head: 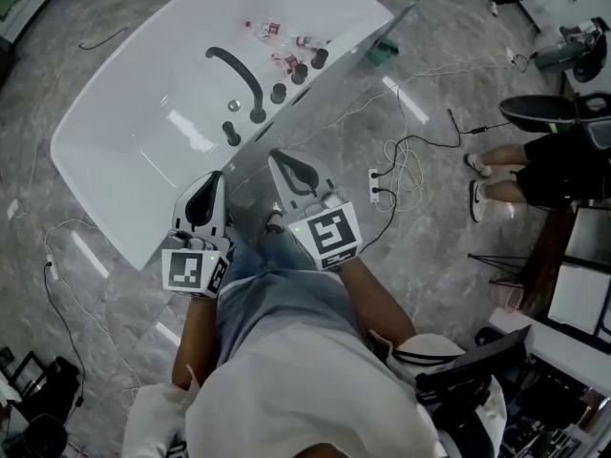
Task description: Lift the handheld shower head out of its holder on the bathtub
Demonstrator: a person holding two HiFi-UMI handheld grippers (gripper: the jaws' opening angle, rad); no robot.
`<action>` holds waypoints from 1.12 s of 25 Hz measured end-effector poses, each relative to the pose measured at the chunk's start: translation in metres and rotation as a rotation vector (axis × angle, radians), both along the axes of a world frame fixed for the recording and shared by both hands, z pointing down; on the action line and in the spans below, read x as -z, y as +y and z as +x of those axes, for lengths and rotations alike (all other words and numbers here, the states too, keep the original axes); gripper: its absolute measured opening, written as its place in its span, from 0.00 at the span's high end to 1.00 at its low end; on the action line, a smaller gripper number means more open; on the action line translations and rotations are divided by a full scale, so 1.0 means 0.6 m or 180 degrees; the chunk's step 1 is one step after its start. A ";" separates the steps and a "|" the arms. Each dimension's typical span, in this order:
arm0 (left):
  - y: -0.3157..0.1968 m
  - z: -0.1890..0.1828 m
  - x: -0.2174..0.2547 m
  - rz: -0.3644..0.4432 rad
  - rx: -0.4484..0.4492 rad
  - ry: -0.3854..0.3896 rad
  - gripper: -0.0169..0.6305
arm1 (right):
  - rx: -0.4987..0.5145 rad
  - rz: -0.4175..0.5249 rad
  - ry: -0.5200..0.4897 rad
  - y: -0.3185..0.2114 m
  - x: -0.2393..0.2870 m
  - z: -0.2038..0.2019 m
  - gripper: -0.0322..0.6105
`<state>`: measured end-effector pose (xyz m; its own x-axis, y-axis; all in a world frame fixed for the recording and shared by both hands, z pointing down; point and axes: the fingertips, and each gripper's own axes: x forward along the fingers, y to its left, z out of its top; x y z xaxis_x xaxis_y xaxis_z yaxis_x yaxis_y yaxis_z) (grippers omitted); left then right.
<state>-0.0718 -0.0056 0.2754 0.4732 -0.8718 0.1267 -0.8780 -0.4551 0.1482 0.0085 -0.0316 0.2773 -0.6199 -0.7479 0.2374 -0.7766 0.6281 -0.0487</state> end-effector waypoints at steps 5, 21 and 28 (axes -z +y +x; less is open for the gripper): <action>-0.036 -0.023 -0.099 0.0015 0.0157 -0.0095 0.94 | 0.0070 -0.0057 -0.0062 -0.036 -0.069 -0.035 0.92; -0.326 -0.068 -0.794 -0.0421 0.0257 -0.0660 0.64 | -0.0026 -0.0176 -0.0070 -0.175 -0.460 -0.124 0.92; -0.371 -0.058 -0.894 -0.0272 0.0295 -0.0658 0.64 | 0.0023 0.0013 0.0026 -0.196 -0.613 -0.142 0.92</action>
<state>-0.1069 -0.2284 0.8120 0.3481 -0.8922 0.2877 -0.9311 -0.3647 -0.0044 -0.0768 -0.1495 0.6452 -0.6234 -0.7443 0.2393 -0.7723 0.6340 -0.0398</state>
